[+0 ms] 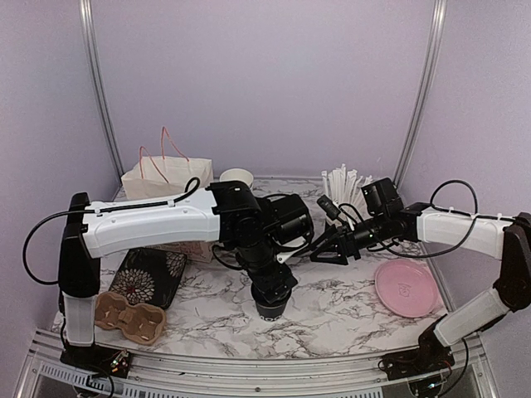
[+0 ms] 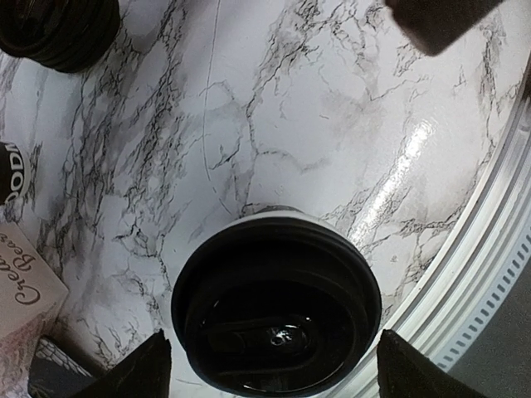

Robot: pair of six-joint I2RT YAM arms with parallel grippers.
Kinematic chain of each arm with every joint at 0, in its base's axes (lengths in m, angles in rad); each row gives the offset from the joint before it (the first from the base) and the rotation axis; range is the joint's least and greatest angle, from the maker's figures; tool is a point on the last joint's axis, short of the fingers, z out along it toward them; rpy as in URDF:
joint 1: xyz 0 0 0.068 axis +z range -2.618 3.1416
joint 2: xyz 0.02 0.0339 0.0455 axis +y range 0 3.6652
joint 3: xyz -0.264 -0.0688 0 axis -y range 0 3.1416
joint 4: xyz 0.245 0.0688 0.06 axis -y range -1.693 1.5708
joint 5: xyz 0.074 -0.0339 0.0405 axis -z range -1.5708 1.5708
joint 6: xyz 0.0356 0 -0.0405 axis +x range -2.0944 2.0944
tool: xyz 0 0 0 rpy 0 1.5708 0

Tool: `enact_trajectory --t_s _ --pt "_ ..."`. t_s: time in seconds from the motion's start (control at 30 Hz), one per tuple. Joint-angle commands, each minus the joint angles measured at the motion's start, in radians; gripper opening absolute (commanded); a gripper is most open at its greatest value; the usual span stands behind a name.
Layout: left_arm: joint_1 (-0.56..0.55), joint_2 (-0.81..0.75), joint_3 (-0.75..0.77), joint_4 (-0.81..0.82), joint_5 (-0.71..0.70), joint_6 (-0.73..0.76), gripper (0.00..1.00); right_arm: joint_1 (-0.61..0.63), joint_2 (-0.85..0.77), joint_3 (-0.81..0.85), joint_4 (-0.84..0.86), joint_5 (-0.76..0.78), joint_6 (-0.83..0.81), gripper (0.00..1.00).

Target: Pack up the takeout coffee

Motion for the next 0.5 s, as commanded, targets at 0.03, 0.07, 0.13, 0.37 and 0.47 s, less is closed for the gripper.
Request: enact_trajectory --t_s 0.03,0.07,0.13,0.37,0.47 --pt "0.004 -0.006 0.045 -0.022 -0.036 0.001 0.94 0.009 -0.017 0.006 0.005 -0.001 -0.002 0.69" --pt "0.002 -0.014 0.047 -0.022 -0.044 0.006 0.98 0.008 -0.016 0.009 -0.005 0.001 -0.002 0.69" --pt "0.001 -0.045 0.05 -0.018 -0.069 -0.002 0.99 0.009 -0.016 0.026 -0.036 0.008 0.001 0.69" --pt "0.017 -0.291 -0.245 0.18 -0.115 -0.171 0.99 0.012 0.05 0.107 -0.228 -0.019 0.022 0.65" --pt "0.027 -0.38 -0.405 0.289 -0.096 -0.295 0.96 0.023 0.083 0.063 -0.22 -0.054 0.057 0.59"
